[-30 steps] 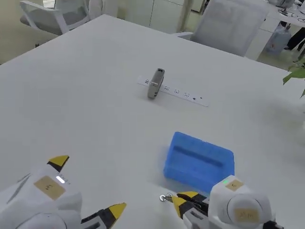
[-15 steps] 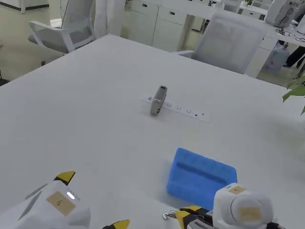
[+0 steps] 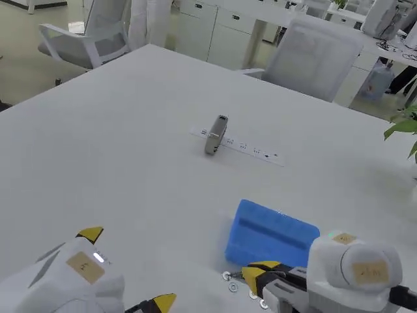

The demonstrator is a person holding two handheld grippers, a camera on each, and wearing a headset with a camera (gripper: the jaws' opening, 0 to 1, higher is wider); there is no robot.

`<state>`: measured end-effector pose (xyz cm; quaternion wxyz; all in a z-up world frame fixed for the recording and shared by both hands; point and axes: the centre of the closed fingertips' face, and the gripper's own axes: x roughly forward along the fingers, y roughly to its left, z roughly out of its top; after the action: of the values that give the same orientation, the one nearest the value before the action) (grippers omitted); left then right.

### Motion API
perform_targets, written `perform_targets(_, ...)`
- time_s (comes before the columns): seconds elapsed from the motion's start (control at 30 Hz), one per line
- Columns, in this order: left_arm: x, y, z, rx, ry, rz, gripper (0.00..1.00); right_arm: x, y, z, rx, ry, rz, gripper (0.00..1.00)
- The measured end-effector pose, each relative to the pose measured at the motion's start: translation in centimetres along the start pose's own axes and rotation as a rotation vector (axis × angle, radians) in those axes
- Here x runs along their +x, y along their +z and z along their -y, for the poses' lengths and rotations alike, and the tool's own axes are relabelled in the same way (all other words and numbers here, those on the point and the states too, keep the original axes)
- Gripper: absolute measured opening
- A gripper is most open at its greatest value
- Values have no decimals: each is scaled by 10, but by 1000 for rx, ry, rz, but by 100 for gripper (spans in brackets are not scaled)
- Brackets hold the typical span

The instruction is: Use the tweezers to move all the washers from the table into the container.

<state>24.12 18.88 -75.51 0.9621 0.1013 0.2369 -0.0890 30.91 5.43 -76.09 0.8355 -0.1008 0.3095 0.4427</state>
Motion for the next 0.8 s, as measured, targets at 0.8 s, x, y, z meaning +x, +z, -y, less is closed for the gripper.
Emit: perform_targets(0.8,2,-3,4,15,-22,-18,79,43,12,65,-45,-87,-116,1)
